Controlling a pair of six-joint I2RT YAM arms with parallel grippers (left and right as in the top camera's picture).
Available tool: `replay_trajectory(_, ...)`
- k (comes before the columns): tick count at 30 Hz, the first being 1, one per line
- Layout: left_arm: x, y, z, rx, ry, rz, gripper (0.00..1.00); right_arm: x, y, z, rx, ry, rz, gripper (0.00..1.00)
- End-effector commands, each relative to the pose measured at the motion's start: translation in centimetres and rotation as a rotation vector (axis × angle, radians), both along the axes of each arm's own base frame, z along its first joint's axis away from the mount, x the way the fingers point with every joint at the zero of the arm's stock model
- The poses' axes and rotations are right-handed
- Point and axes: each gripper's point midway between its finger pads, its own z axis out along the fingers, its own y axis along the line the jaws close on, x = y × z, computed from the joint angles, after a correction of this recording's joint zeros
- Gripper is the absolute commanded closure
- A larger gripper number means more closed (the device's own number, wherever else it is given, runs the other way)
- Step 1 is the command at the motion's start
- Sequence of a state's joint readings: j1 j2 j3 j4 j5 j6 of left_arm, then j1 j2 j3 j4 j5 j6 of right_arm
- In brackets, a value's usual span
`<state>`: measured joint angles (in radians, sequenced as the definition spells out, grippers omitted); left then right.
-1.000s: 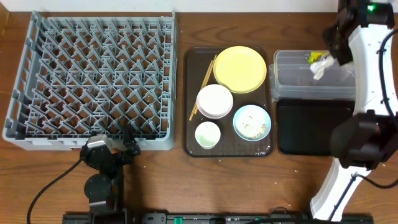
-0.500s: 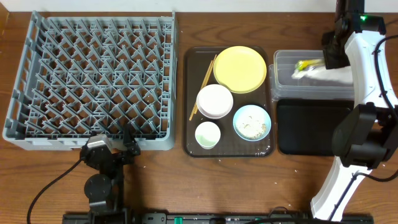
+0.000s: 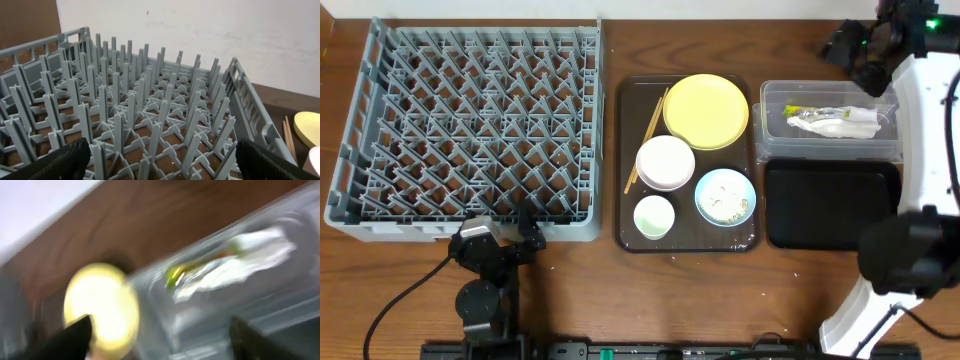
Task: Sort waste into correct bins and load items into the dishwasher
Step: 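Carry the wrapper and tissue right and drop them into the clear bin, then move the right gripper to the blue rice bowl and grasp its rim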
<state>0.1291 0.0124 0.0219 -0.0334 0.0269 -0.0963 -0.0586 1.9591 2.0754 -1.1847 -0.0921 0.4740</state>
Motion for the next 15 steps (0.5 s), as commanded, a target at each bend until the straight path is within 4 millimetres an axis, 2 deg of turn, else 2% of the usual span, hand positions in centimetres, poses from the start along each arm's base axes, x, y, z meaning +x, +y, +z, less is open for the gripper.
replay_trajectory(1, -0.1, 0.3, -1.8, 0.007, 0.056, 0.014, 0.07, -2.7, 7.2, 1.9, 0.043, -0.014, 0.401, 0.04)
replay_trajectory(4, -0.1, 0.3, -1.8, 0.007, 0.056, 0.014, 0.06, -6.1, 11.0, 0.1, 0.042, 0.114, 0.530, 0.06)
replay_trajectory(7, -0.1, 0.3, -1.8, 0.007, 0.056, 0.014, 0.06, -8.6, 14.0, -1.4, 0.030, 0.205, 0.617, 0.11)
replay_trajectory(10, -0.1, 0.3, -1.8, 0.007, 0.056, 0.014, 0.06, -10.7, 16.6, -3.3, -0.023, 0.274, 0.692, 0.13)
replay_trajectory(13, -0.1, 0.3, -1.8, 0.007, 0.056, 0.014, 0.06, -11.8, 17.5, -5.6, -0.113, 0.335, 0.658, 0.13)
replay_trajectory(15, -0.1, 0.3, -1.8, 0.007, 0.056, 0.014, 0.06, -12.5, 17.9, -7.2, -0.157, 0.370, 0.615, 0.16)
